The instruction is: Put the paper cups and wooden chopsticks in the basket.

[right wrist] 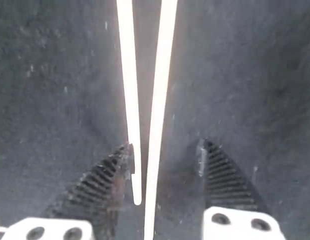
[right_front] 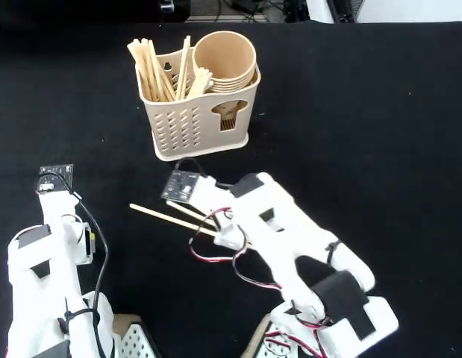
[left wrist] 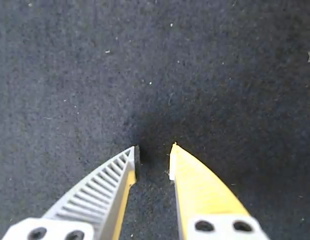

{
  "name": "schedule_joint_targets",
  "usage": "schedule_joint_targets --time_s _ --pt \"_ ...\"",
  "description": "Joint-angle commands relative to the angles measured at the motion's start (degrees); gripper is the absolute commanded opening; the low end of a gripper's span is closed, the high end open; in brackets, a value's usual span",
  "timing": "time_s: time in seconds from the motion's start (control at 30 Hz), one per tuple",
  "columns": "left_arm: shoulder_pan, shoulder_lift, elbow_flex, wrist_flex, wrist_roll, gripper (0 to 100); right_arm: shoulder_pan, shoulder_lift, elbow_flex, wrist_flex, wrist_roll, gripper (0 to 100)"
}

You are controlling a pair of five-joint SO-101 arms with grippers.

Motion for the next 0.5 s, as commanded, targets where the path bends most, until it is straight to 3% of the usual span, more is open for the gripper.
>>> schedule_joint_targets --time_s 0.0,0.13,0.47 --pt "-0.2 -0.4 0.0 -2.0 0.5 13 -5.2 1.1 -6.1 0.2 -3.3 23.4" --pt "-0.2 -0.4 0.0 -2.0 0.5 13 -8.2 6.3 -11.0 -0.3 -5.7 23.6" --pt "-0.2 -0.4 0.0 -2.0 0.5 13 -4.0 22.9 -21.3 0.4 -6.1 20.8"
